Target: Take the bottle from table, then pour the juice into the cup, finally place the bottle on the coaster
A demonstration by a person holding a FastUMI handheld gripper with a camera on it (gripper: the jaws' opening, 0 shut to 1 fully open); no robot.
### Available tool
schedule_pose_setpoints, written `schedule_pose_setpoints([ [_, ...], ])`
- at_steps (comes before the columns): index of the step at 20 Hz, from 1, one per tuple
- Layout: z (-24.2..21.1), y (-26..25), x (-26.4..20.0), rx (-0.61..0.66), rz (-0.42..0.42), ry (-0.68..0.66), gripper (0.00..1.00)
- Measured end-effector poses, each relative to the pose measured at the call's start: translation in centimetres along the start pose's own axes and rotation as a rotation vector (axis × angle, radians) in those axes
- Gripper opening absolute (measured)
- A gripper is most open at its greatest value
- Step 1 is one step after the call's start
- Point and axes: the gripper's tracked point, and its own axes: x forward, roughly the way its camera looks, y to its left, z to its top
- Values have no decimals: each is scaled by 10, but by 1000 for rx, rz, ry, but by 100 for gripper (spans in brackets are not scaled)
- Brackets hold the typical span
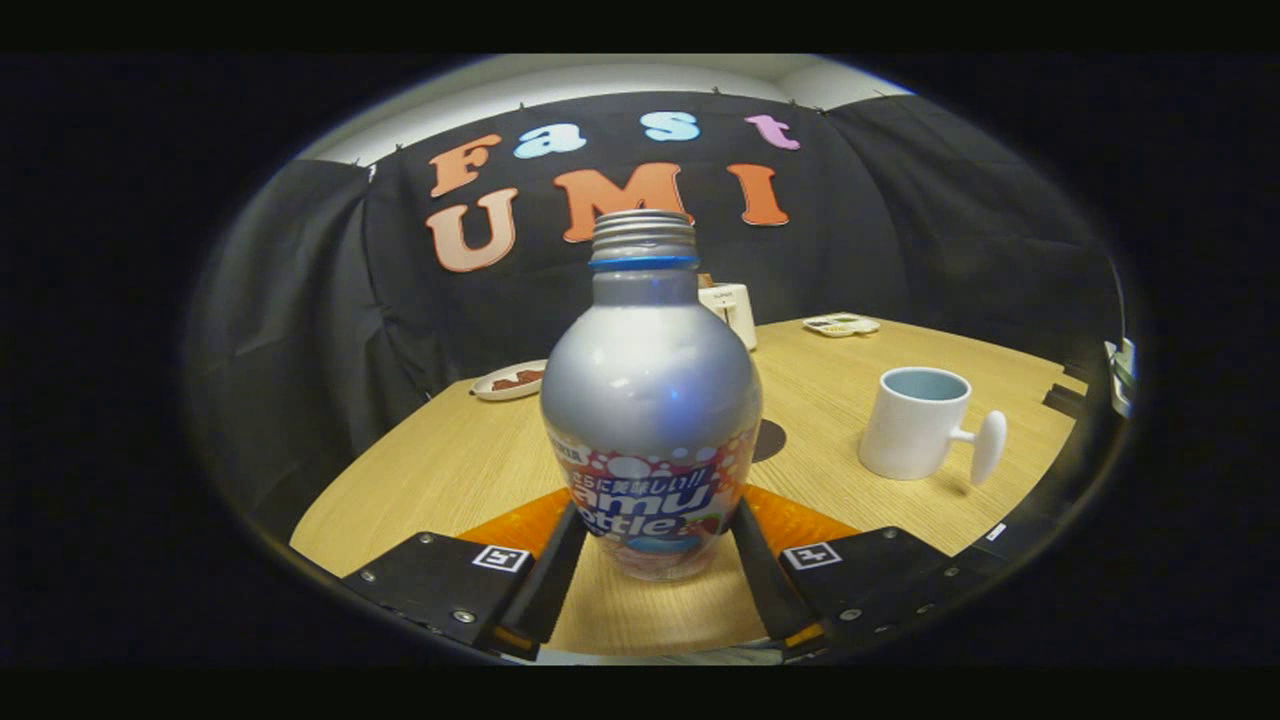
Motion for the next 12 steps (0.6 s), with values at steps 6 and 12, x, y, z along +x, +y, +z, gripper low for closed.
schedule_pose_setpoints([
  [6, 13, -20, 5, 171, 3, 10, 77],
  [12, 25, -32, 18, 426, -9, 28, 77],
])
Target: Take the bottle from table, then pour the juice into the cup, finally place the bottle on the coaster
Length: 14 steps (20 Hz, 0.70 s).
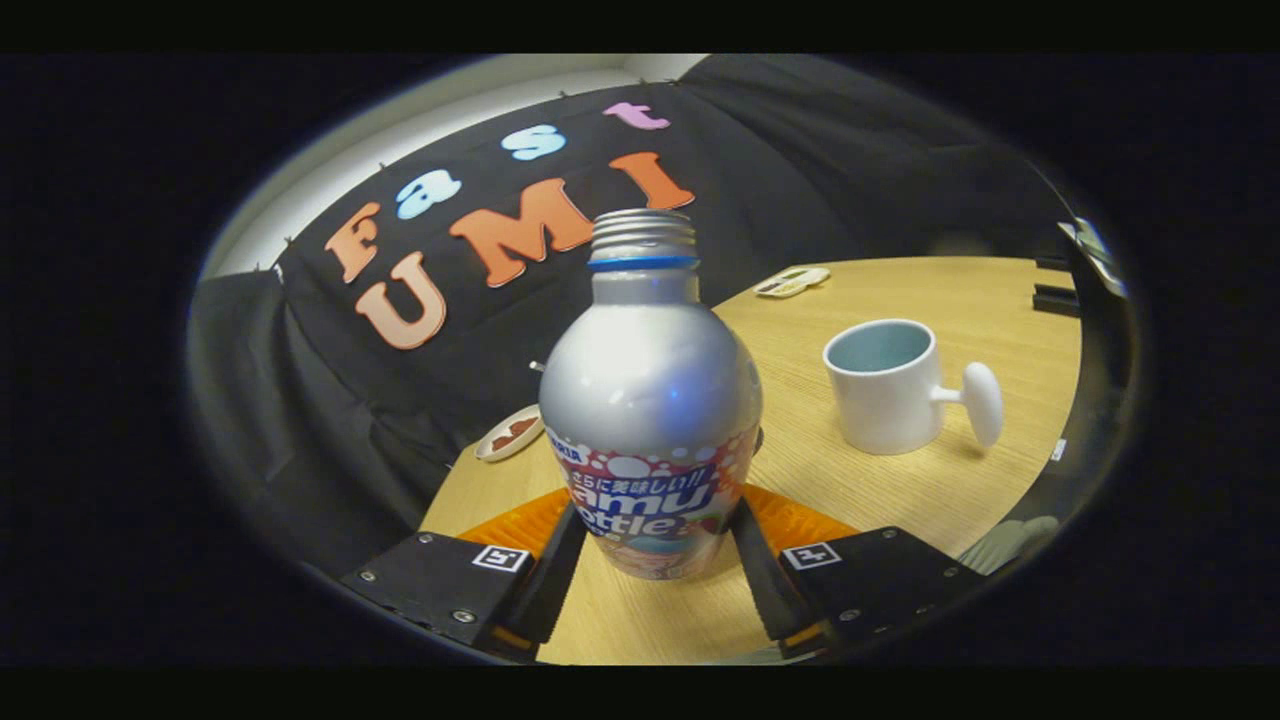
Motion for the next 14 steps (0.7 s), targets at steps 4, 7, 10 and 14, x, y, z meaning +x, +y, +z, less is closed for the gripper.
schedule_pose_setpoints([
  [4, -3, 1, 11, 140, -8, 32, 77],
  [7, -6, -2, 9, 236, -24, 65, 77],
  [10, -1, 6, 20, 330, -14, 88, 77],
  [14, 10, 19, 29, 455, 8, 105, 77],
])
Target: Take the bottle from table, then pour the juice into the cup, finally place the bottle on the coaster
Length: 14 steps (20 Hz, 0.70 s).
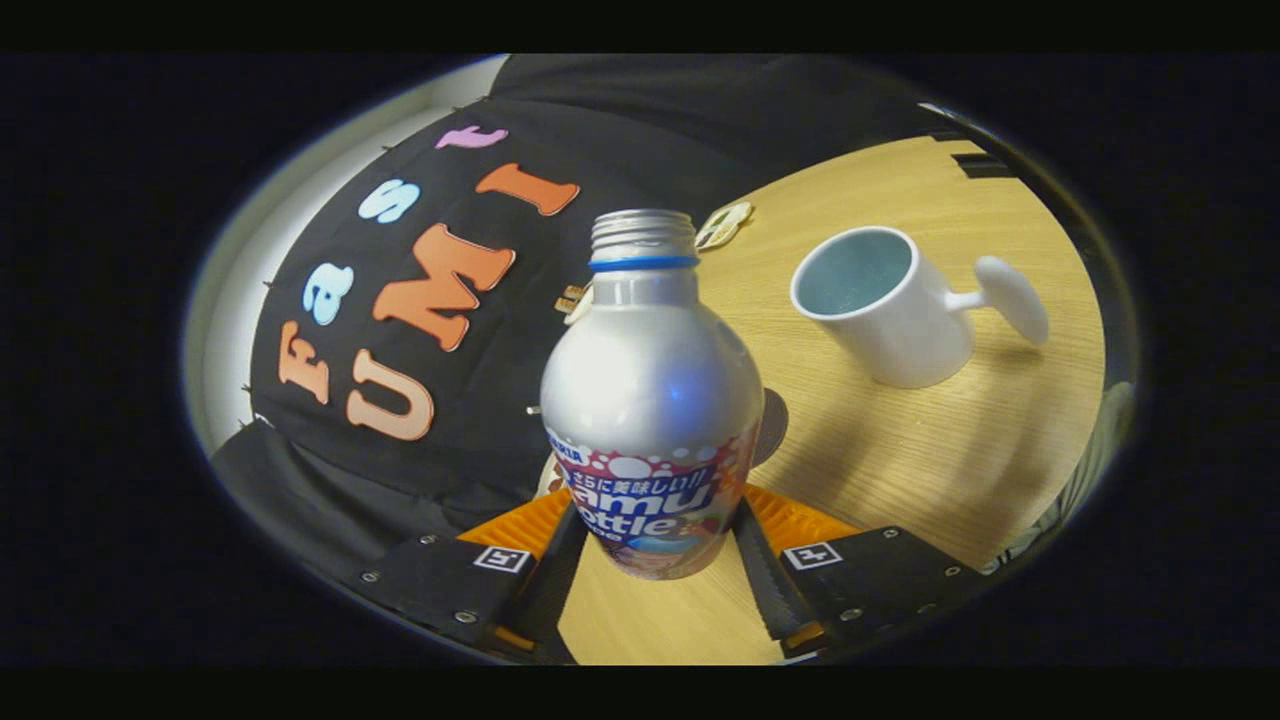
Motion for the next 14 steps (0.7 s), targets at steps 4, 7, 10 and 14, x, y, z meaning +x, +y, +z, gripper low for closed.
schedule_pose_setpoints([
  [4, 8, 7, 6, 112, 5, 15, 77],
  [7, 12, 10, 11, 166, 7, 28, 77],
  [10, 12, 8, 8, 215, 4, 44, 77],
  [14, 14, 8, 7, 273, -7, 60, 77],
])
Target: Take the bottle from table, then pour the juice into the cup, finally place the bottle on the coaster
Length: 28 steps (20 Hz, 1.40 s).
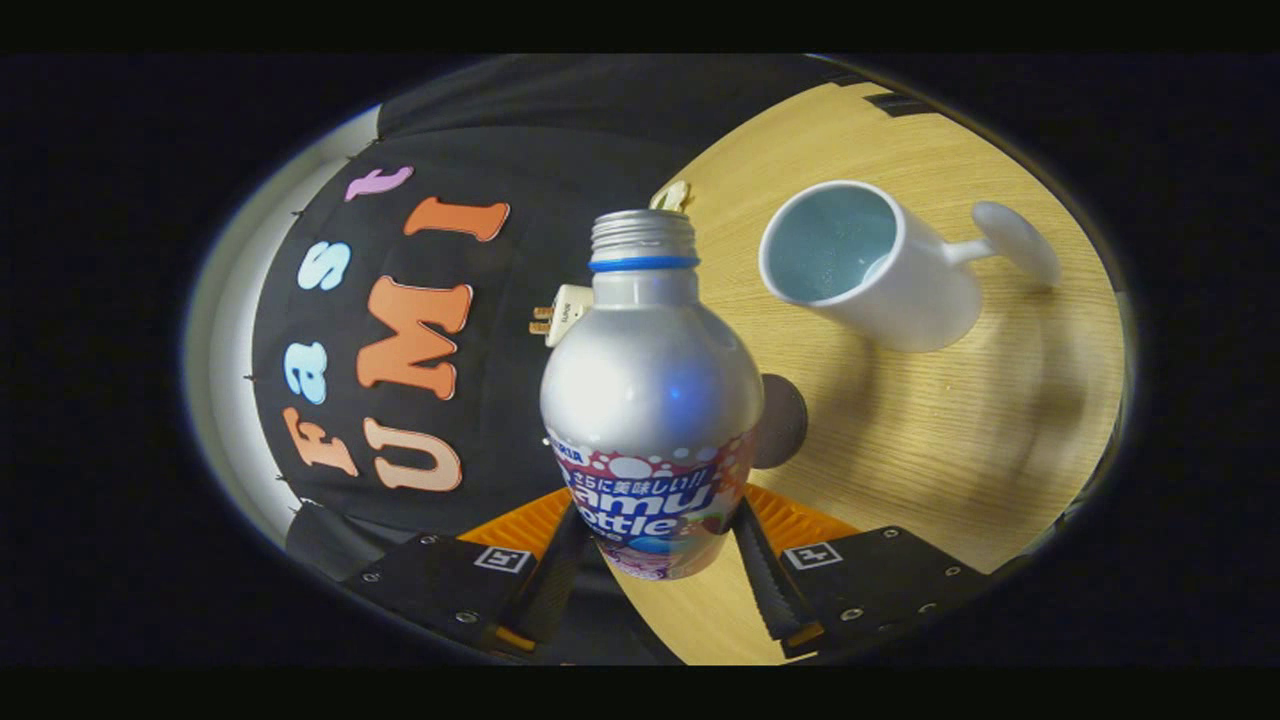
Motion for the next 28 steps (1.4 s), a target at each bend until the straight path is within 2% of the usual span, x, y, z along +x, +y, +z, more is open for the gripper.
schedule_pose_setpoints([
  [19, 16, 13, -5, 241, -24, 56, 77],
  [28, 15, 17, -5, 317, -31, 83, 77],
])
